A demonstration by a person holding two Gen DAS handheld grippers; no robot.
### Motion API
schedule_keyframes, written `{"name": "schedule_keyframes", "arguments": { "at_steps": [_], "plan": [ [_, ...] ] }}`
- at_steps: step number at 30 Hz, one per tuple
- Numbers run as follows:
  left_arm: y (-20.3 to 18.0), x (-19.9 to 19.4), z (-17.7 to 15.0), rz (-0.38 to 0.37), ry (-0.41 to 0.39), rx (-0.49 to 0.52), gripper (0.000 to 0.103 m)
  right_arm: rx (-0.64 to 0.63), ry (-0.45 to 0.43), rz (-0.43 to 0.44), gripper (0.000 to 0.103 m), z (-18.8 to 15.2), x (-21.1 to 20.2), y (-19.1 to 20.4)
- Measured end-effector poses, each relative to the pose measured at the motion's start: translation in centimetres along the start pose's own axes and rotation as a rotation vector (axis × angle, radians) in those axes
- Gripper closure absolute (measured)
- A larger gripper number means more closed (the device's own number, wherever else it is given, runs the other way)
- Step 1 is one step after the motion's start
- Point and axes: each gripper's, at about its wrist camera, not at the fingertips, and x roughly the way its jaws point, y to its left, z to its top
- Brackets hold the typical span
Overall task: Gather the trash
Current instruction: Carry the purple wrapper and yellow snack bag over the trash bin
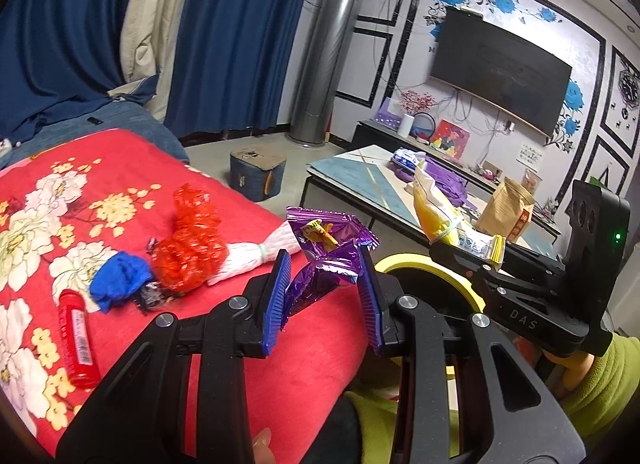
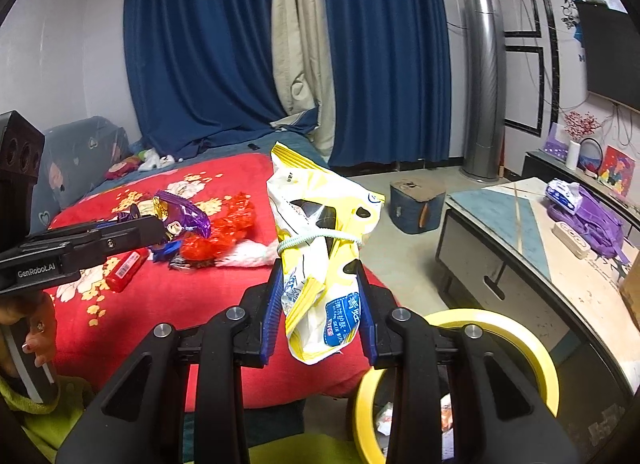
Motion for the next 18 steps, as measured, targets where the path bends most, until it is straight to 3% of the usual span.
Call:
{"name": "schedule_keyframes", "arguments": {
  "at_steps": [18],
  "plan": [
    [-4.9,4.3,0.3,-0.098,0.045,0.061,0.076,0.104,0.006,-0.135,0.072,-2.0,-1.5,-5.9]
  ]
}}
